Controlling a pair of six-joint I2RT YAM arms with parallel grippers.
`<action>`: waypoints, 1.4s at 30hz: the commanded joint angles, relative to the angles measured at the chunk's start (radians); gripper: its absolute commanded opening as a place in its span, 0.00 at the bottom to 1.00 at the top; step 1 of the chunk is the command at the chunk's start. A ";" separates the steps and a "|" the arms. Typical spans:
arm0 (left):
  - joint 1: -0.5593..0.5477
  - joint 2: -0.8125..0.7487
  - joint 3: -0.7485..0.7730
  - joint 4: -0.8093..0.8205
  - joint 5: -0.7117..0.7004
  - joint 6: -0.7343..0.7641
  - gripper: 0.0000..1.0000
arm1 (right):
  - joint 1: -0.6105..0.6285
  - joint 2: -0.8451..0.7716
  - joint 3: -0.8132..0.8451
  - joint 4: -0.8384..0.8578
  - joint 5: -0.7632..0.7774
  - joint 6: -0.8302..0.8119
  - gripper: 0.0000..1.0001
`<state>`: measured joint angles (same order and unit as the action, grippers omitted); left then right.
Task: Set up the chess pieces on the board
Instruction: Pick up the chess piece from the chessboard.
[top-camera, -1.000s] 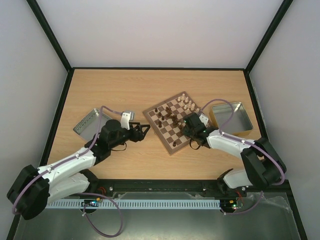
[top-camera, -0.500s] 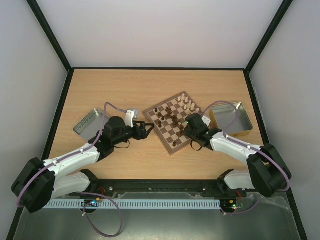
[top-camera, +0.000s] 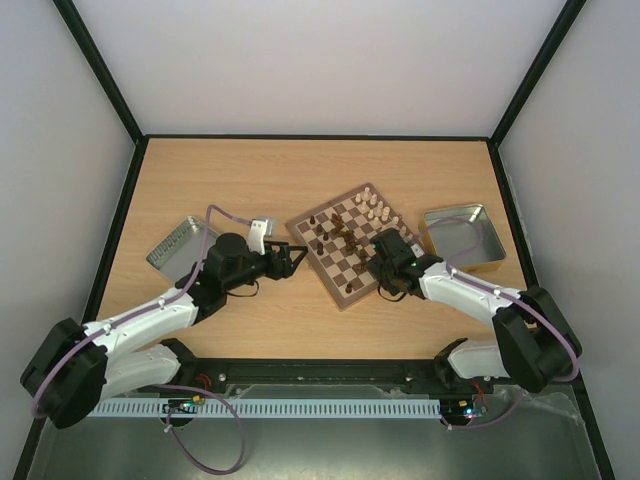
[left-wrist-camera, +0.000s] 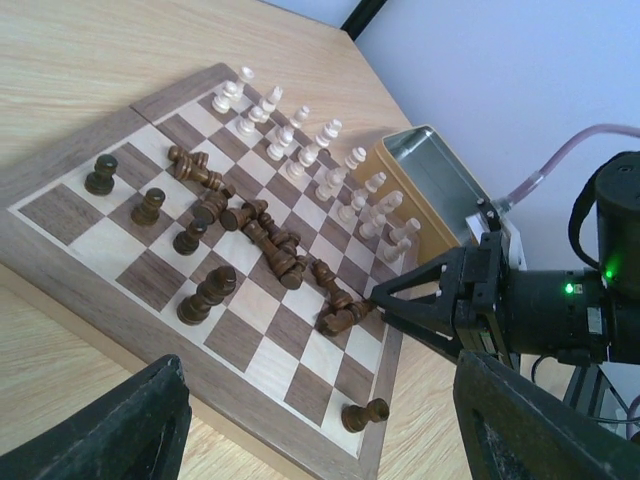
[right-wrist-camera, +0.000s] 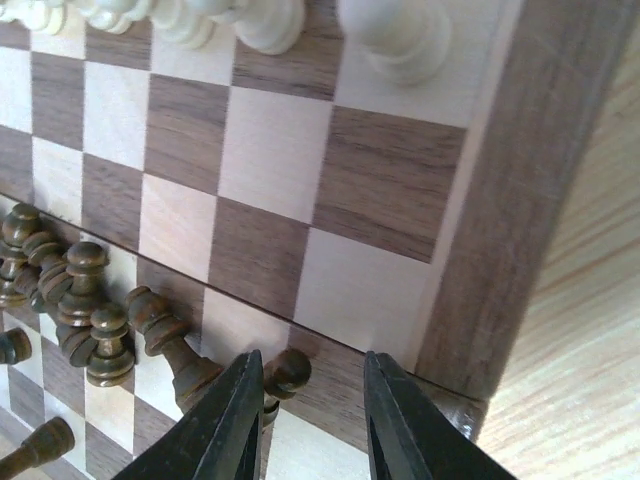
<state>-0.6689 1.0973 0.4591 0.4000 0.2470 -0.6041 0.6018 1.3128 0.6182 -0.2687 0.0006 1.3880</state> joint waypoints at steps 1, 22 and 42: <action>-0.003 -0.051 0.025 -0.021 -0.050 0.033 0.74 | -0.004 0.014 0.049 -0.130 0.038 0.165 0.28; 0.005 -0.089 0.047 -0.069 -0.090 0.095 0.75 | -0.028 0.171 0.173 -0.209 -0.046 0.338 0.22; 0.004 0.017 0.088 0.001 0.072 -0.005 0.75 | -0.039 -0.006 0.068 0.028 0.104 0.139 0.02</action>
<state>-0.6670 1.0744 0.5117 0.3386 0.2440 -0.5503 0.5686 1.3838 0.7387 -0.3614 0.0219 1.6180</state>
